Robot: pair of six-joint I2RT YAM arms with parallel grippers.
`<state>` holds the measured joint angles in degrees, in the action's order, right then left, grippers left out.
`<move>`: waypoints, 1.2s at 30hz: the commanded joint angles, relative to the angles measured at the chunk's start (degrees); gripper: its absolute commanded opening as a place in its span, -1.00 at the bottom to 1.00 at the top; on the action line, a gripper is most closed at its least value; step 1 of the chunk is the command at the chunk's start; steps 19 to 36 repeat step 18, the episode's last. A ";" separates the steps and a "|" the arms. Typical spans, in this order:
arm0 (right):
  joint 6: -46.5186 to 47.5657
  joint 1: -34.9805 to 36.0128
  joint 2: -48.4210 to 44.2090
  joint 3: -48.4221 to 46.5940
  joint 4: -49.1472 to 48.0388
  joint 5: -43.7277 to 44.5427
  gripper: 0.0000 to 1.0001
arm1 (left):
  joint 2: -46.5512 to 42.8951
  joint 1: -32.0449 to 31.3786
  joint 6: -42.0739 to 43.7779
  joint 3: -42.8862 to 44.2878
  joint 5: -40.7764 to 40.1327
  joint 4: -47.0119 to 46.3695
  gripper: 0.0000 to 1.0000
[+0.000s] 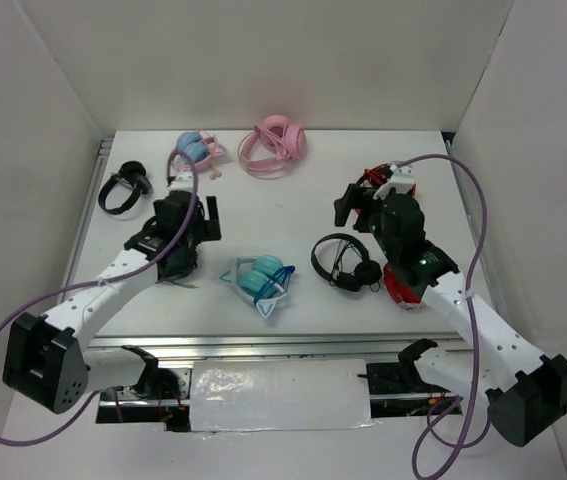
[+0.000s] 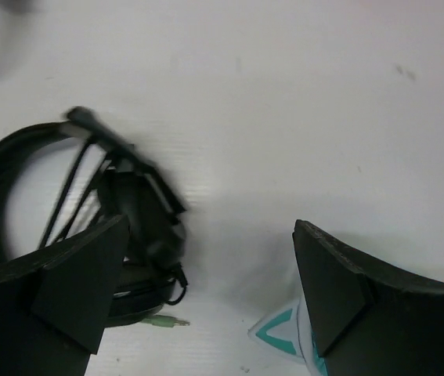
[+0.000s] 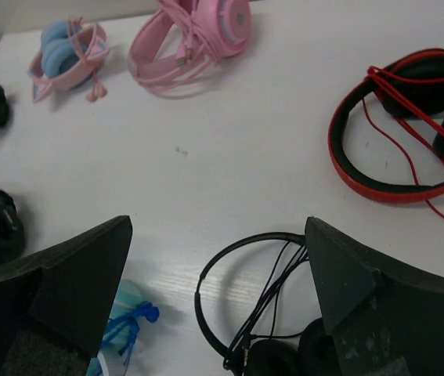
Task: Wrap the headphones
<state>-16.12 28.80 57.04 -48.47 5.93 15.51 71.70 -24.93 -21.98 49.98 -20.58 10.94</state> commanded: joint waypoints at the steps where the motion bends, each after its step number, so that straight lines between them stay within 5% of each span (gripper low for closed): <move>1: -8.74 -3.13 -3.76 1.71 0.56 -0.92 0.99 | -5.24 5.13 -8.85 3.55 -6.93 6.70 0.99; 10: -13.14 -4.63 -14.48 7.68 5.32 4.80 0.99 | -25.37 8.67 -26.51 -0.84 -23.86 18.04 0.99; 14: -14.11 -4.89 -18.80 10.14 3.56 5.32 0.99 | -30.99 8.49 -27.42 -2.42 -25.21 17.28 0.99; 36: -12.89 -4.89 -21.78 10.94 3.73 6.55 0.99 | -32.33 8.14 -26.46 -3.83 -24.86 15.78 0.99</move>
